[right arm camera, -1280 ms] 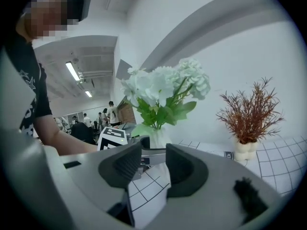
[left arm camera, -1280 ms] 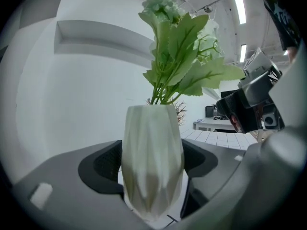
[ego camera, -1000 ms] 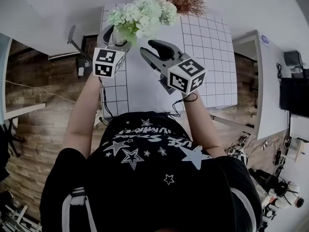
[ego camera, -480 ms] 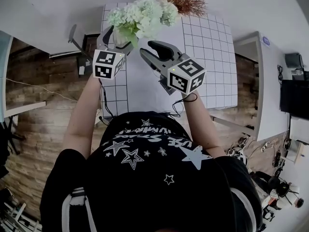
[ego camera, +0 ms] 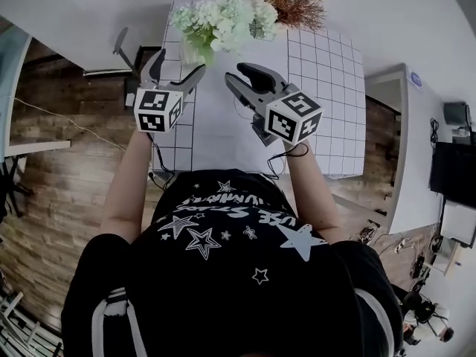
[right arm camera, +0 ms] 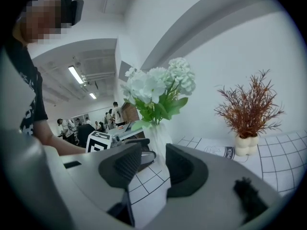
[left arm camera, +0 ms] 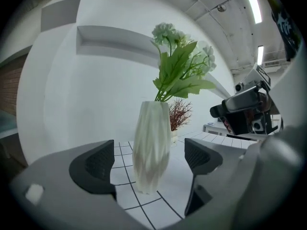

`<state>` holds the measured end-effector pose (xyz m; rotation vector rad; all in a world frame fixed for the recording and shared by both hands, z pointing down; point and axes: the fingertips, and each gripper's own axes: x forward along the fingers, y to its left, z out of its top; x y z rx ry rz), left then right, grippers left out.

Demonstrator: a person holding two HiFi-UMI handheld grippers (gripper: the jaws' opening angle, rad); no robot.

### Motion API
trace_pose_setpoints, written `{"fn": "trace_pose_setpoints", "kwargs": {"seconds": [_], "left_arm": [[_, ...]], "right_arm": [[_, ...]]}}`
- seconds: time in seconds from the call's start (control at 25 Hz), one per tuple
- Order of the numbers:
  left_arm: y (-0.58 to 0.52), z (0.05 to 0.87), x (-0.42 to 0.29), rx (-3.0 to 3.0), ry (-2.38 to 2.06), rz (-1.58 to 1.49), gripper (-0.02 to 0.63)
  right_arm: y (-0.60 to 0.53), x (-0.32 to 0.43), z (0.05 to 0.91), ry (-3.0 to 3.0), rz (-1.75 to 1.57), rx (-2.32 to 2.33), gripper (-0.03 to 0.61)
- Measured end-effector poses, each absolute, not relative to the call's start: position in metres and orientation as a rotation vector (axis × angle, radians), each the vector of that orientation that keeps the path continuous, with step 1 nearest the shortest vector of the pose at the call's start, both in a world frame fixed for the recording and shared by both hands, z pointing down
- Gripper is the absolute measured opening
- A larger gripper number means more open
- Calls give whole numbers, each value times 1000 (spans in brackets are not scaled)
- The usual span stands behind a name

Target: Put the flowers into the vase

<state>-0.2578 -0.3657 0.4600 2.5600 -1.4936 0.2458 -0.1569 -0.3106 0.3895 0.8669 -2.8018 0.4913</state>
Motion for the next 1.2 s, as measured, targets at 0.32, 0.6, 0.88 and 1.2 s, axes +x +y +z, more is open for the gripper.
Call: {"fn": "trace_pose_setpoints", "kwargs": {"seconds": [0.32, 0.6, 0.88, 1.2], "left_arm": [[-309, 457, -250, 2419, -1646, 247, 445], [-263, 462, -194, 2348, -1688, 239, 442], [-241, 453, -151, 2305, -1753, 239, 415], [-215, 443, -81, 2233, -1836, 121, 398]], "right_arm": [[-300, -128, 385, -2857, 501, 738, 163], [-287, -75, 384, -2906, 495, 639, 163], [-266, -25, 379, -2962, 477, 563, 85], [-224, 47, 400, -2945, 560, 416, 23]]}}
